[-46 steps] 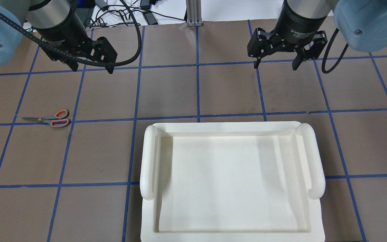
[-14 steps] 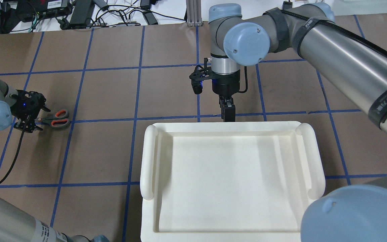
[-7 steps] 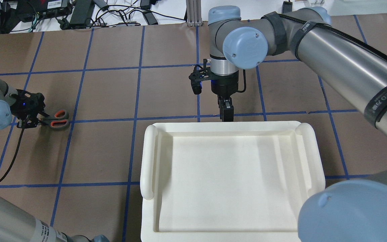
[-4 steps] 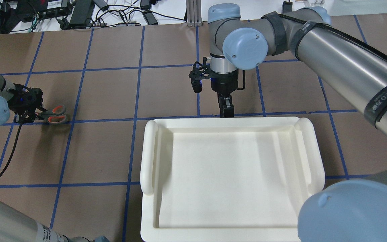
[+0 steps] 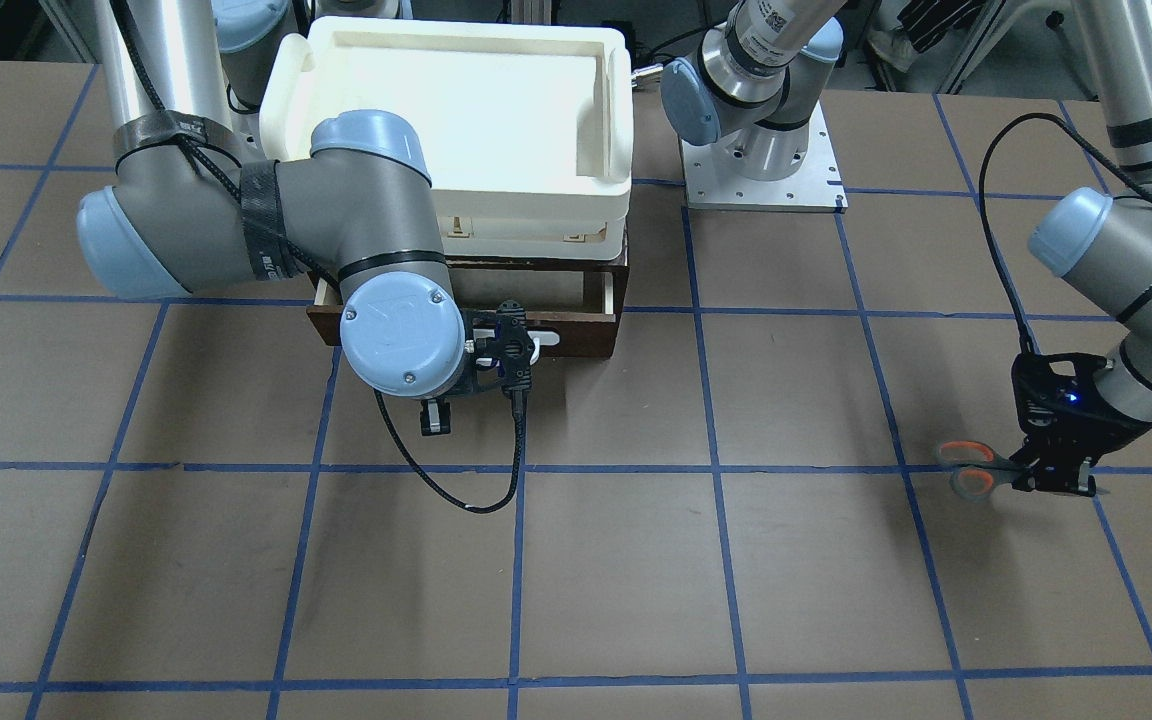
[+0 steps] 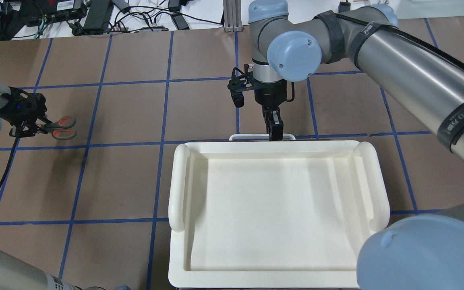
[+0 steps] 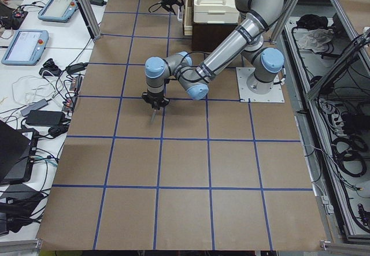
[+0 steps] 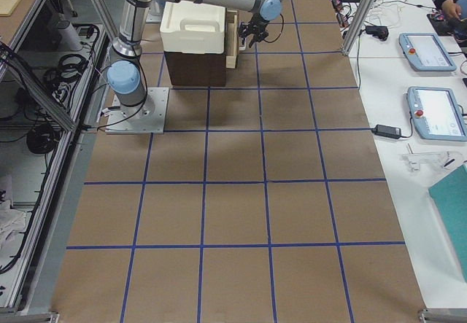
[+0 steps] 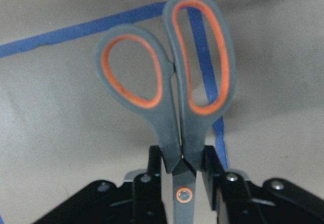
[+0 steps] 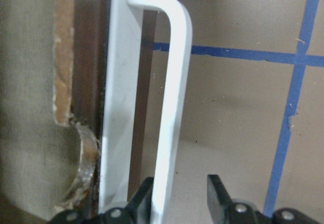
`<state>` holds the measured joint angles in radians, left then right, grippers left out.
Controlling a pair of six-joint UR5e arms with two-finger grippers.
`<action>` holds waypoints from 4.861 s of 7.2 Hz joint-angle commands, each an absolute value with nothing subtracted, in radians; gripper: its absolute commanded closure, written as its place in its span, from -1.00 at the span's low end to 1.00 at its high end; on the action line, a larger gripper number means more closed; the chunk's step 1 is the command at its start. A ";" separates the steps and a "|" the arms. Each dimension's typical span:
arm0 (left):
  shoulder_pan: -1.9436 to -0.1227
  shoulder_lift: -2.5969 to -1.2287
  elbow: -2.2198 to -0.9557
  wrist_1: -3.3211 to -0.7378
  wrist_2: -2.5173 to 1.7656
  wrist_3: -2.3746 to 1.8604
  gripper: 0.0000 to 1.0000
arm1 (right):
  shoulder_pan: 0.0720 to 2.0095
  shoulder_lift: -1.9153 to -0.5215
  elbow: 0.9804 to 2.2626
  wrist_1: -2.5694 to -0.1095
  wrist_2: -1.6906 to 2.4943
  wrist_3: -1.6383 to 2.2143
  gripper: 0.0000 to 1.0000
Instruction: Place scissors in drawer with both arms
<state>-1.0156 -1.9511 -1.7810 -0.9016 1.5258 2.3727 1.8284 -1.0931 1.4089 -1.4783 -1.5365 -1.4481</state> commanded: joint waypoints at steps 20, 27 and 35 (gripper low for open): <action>-1.088 -1.839 -1.733 -1.058 1.508 2.349 1.00 | 1.795 -1.005 1.299 -1.720 -1.539 -1.520 0.22; -1.088 -1.836 -1.732 -1.072 1.508 2.349 1.00 | 1.783 -1.031 1.289 -1.732 -1.545 -1.502 -1.00; -1.161 -1.783 -1.729 -1.139 1.513 2.253 1.00 | 1.665 -1.348 1.314 -1.570 -1.548 -1.398 -1.00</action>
<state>-1.1355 -1.8046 -1.7299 -1.1082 1.5124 2.3110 1.6898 -1.2693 1.3023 -1.6369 -1.5414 -1.4622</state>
